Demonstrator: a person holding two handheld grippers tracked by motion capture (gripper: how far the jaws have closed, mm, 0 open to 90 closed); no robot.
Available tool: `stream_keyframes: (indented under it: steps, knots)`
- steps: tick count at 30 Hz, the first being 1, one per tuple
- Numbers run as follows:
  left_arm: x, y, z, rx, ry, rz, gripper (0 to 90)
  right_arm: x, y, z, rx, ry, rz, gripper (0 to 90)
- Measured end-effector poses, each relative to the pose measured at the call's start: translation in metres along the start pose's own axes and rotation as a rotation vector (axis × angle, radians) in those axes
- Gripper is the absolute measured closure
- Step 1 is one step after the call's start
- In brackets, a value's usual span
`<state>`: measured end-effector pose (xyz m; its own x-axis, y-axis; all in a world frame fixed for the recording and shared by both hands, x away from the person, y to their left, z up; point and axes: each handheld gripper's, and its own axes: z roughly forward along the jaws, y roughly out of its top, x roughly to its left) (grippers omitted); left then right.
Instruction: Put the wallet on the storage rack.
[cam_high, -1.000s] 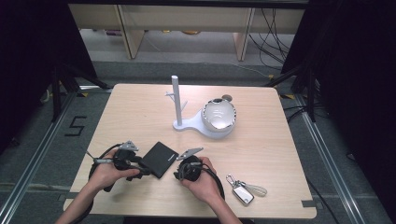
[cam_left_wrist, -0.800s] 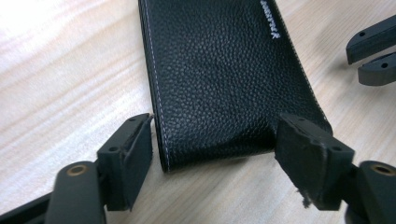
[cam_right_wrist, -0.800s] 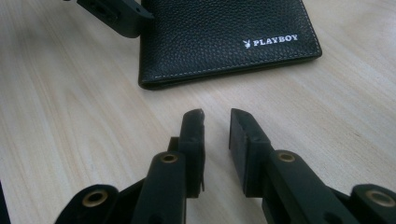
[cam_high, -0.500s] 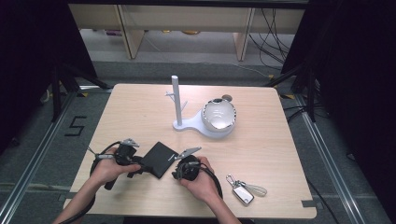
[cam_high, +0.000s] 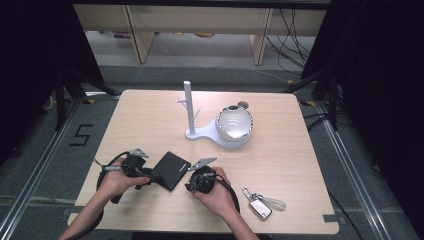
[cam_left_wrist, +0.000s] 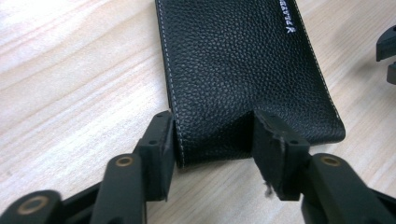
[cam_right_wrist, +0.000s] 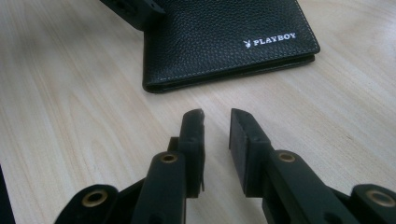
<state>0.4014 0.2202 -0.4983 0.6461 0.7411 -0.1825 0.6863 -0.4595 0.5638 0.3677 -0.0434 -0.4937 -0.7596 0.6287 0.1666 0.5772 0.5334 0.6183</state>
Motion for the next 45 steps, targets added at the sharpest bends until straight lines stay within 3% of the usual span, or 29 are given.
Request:
stream_keyframes:
  steps: [1, 3, 5, 12, 16, 19, 20, 21, 22, 25, 26, 27, 29, 30, 31, 35, 36, 39, 40, 41, 42, 43, 44, 45]
  knots:
    - [0.000, 0.000, -0.001, -0.001, 0.011, 0.013, 54.8, -0.001, -0.001, 0.001, -0.007, -0.010, -0.021, 75.8]
    - [0.000, -0.001, -0.002, -0.017, 0.030, 0.018, 60.7, -0.001, -0.001, 0.001, -0.019, -0.003, -0.002, 75.7]
    - [0.000, -0.003, -0.004, -0.021, 0.020, 0.032, 70.1, -0.001, -0.001, -0.001, -0.003, -0.004, -0.007, 75.7]
    - [0.001, -0.002, -0.005, -0.024, 0.019, 0.018, 76.3, -0.001, -0.002, -0.003, 0.001, -0.002, 0.002, 75.6]
    - [0.007, 0.002, -0.009, -0.025, -0.029, -0.072, 84.4, -0.002, -0.003, -0.003, -0.007, -0.011, -0.022, 75.0]
    - [0.007, 0.005, -0.011, -0.015, -0.034, -0.069, 85.9, 0.000, -0.003, -0.007, 0.006, -0.002, 0.014, 74.6]
    - [0.008, 0.006, -0.013, 0.005, -0.032, -0.053, 86.1, -0.002, -0.003, -0.007, -0.003, -0.008, -0.010, 74.6]
    - [0.006, 0.007, -0.013, -0.008, -0.041, -0.085, 86.5, -0.001, -0.003, -0.008, 0.001, -0.005, 0.011, 74.5]
    - [0.006, 0.009, -0.015, -0.002, -0.039, -0.092, 86.8, -0.003, -0.002, -0.009, -0.001, -0.009, -0.003, 74.5]
    - [0.005, 0.013, -0.022, -0.014, -0.092, -0.158, 87.3, -0.003, -0.001, -0.013, -0.009, -0.018, -0.013, 74.2]
    - [0.004, 0.015, -0.025, 0.000, -0.089, -0.159, 87.4, -0.001, 0.000, -0.015, -0.002, -0.026, 0.000, 74.0]
    - [0.004, 0.015, -0.025, 0.000, -0.089, -0.159, 87.4, -0.001, 0.000, -0.016, -0.015, -0.022, -0.023, 73.6]
    - [0.002, 0.021, -0.031, 0.018, -0.123, -0.173, 87.5, 0.003, 0.003, -0.020, -0.017, -0.020, -0.037, 72.1]
    - [-0.002, 0.024, -0.032, -0.005, -0.130, -0.207, 87.5, 0.005, 0.003, -0.023, -0.016, -0.032, -0.028, 71.0]
    - [-0.002, 0.027, -0.034, 0.010, -0.138, -0.194, 87.6, 0.007, 0.005, -0.025, -0.016, -0.044, -0.030, 70.2]
    - [-0.012, 0.040, -0.038, 0.004, -0.149, -0.214, 87.8, 0.016, 0.012, -0.034, -0.034, -0.045, -0.094, 63.2]
    - [-0.014, 0.043, -0.038, -0.003, -0.163, -0.225, 87.8, 0.018, 0.013, -0.035, -0.033, -0.075, -0.119, 59.5]
    - [-0.020, 0.052, -0.040, -0.022, -0.194, -0.228, 87.9, 0.020, 0.018, -0.032, -0.087, -0.095, -0.242, 52.6]
    - [-0.022, 0.055, -0.041, -0.032, -0.198, -0.240, 88.0, 0.022, 0.019, -0.032, -0.083, -0.098, -0.242, 49.8]
    - [-0.024, 0.057, -0.041, -0.039, -0.206, -0.250, 88.0, 0.020, 0.020, -0.031, -0.083, -0.132, -0.279, 48.0]
    - [-0.026, 0.059, -0.042, -0.049, -0.215, -0.264, 88.0, 0.023, 0.020, -0.029, -0.105, -0.152, -0.282, 46.2]
    - [-0.025, 0.061, -0.041, -0.058, -0.247, -0.264, 88.0, 0.024, 0.020, -0.029, -0.109, -0.160, -0.287, 44.0]
    - [-0.028, 0.063, -0.041, -0.070, -0.238, -0.283, 88.0, 0.024, 0.020, -0.027, -0.116, -0.173, -0.306, 42.5]
    - [-0.026, 0.064, -0.042, -0.056, -0.245, -0.257, 88.0, 0.025, 0.019, -0.027, -0.123, -0.183, -0.310, 40.9]
